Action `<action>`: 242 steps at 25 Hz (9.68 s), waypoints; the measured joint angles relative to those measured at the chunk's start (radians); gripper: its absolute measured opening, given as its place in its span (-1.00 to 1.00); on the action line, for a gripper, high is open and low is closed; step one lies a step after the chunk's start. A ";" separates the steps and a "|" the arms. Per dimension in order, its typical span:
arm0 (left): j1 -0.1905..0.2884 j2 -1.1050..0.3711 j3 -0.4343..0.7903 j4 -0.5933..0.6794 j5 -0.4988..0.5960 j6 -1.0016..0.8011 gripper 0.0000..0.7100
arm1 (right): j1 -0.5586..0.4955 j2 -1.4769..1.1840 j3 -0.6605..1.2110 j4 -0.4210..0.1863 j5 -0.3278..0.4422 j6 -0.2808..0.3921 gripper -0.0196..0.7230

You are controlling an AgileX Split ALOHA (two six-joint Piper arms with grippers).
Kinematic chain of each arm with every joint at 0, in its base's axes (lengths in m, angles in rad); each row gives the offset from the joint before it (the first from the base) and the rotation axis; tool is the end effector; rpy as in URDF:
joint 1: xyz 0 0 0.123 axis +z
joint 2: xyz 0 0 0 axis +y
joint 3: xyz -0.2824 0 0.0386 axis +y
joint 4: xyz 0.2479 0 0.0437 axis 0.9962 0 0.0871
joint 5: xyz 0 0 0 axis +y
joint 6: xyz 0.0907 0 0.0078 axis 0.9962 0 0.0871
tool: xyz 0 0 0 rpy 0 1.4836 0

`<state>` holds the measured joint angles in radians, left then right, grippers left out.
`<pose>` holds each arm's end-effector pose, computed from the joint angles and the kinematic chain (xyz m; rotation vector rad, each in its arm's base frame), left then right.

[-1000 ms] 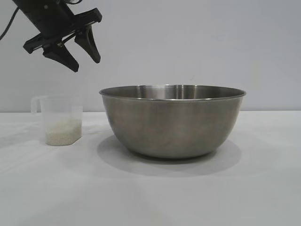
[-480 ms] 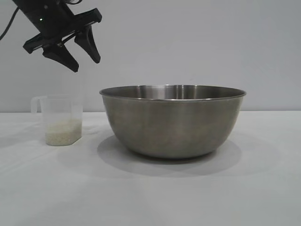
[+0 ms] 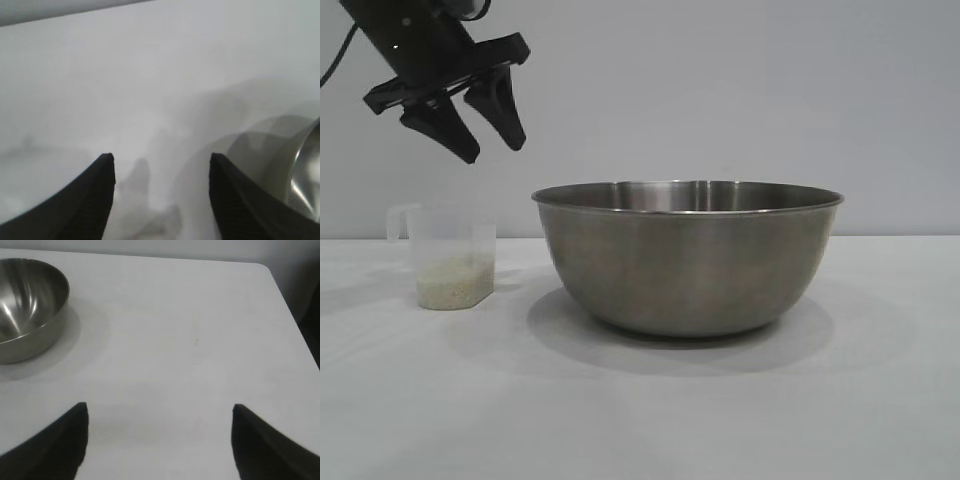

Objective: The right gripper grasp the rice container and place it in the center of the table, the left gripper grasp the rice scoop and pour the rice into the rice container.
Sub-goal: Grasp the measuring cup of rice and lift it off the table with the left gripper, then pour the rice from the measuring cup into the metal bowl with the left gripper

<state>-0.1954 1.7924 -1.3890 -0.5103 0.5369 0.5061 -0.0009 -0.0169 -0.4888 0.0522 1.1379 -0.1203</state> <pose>0.3943 -0.1013 0.2699 0.4194 2.3262 -0.3652 -0.0096 0.0043 0.2679 -0.1312 2.1105 -0.0091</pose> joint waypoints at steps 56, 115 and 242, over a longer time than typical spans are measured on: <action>0.000 -0.730 1.166 0.613 -0.992 -0.663 -0.01 | 0.000 0.000 0.000 0.002 0.000 0.000 0.55; 0.000 0.200 0.967 0.591 -1.674 -0.549 -0.35 | 0.000 0.000 0.000 0.004 0.000 0.002 0.55; -0.219 0.137 0.440 1.443 -1.607 1.498 -1.00 | 0.000 0.000 0.000 0.004 0.000 0.002 0.55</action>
<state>-0.4147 1.9293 -0.9494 0.9325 -1.0700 2.0045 -0.0009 -0.0169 -0.4888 0.0561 1.1379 -0.1183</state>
